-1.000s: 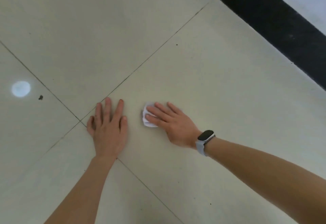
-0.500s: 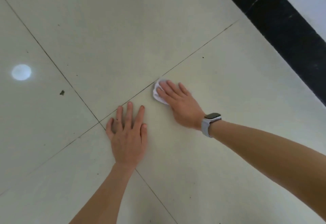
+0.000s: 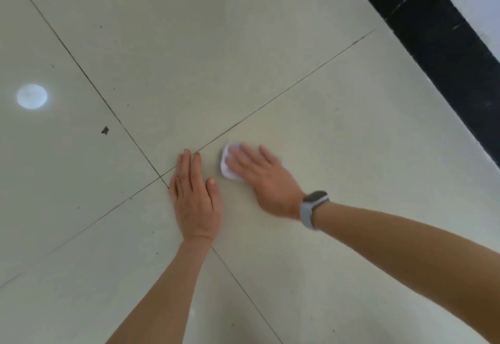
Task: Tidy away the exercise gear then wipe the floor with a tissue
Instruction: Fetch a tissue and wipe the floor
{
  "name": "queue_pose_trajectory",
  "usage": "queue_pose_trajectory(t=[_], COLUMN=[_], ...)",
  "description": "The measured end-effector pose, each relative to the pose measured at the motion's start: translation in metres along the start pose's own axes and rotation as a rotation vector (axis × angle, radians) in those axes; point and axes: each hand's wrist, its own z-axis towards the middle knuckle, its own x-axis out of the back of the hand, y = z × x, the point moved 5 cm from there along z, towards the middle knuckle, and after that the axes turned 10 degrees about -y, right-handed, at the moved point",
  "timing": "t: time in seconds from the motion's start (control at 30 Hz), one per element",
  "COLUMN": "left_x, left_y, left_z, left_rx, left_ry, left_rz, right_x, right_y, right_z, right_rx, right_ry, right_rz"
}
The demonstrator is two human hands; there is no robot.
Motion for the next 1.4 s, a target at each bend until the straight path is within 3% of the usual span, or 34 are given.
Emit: queue_pose_trajectory(t=[0.1,0.13,0.23,0.27,0.3,0.43,0.5,0.53,0.6,0.7,0.73,0.8,0.9,1.0,1.17,1.23,1.3,1.4], left_x=[0.001,0.001,-0.002,-0.002,-0.003,-0.005,-0.009,-0.011,-0.010,-0.015,-0.018,-0.025,-0.041,-0.060,-0.082,-0.091,-0.099,-0.110], left_y=[0.000,0.001,0.001,0.002,0.002,0.003,0.006,0.007,0.011,0.029,0.039,0.060,0.080,0.094,0.143,0.165,0.181,0.205], left_z=[-0.001,0.000,0.001,0.000,0.000,-0.001,-0.004,-0.004,-0.008,-0.029,-0.042,-0.077,-0.135,-0.180,-0.220,-0.226,-0.230,-0.240], left_rx=[-0.017,-0.031,-0.066,-0.070,-0.066,-0.038,-0.036,-0.043,-0.039,-0.053,-0.081,-0.169,-0.305,-0.411,-0.490,-0.513,-0.501,-0.510], left_ry=[0.006,0.001,-0.028,-0.040,-0.053,-0.144,-0.202,-0.216,-0.236,-0.271,-0.280,-0.309,-0.414,-0.510,-0.636,-0.679,-0.723,-0.767], left_rz=[-0.045,-0.025,0.050,0.064,0.073,0.152,0.225,0.261,0.297,0.263,0.247,0.227,0.270,0.358,0.404,0.412,0.441,0.464], right_x=[-0.011,-0.005,0.014,0.010,0.000,-0.066,-0.081,-0.081,-0.072,-0.061,-0.065,-0.089,-0.128,-0.138,-0.115,-0.117,-0.133,-0.163], right_y=[0.014,0.030,0.063,0.054,0.036,-0.056,-0.061,-0.049,-0.012,0.027,0.019,-0.025,-0.095,-0.083,0.026,0.020,-0.018,-0.075], right_z=[-0.045,-0.047,-0.041,-0.045,-0.054,-0.150,-0.197,-0.209,-0.214,-0.214,-0.217,-0.234,-0.295,-0.352,-0.411,-0.406,-0.394,-0.413], right_rx=[0.184,0.128,-0.272,-0.301,-0.243,0.343,0.554,0.572,0.349,-0.272,-0.386,-0.295,0.125,0.076,-0.788,-0.961,-0.828,-0.257], right_ry=[-0.155,-0.163,-0.074,-0.053,-0.053,-0.215,-0.328,-0.348,-0.317,-0.057,0.009,0.005,-0.173,-0.216,-0.001,0.080,0.109,-0.027], right_rz=[-0.166,-0.181,-0.020,-0.005,-0.036,-0.251,-0.349,-0.387,-0.371,-0.076,-0.037,-0.061,-0.147,-0.184,0.179,0.279,0.198,-0.016])
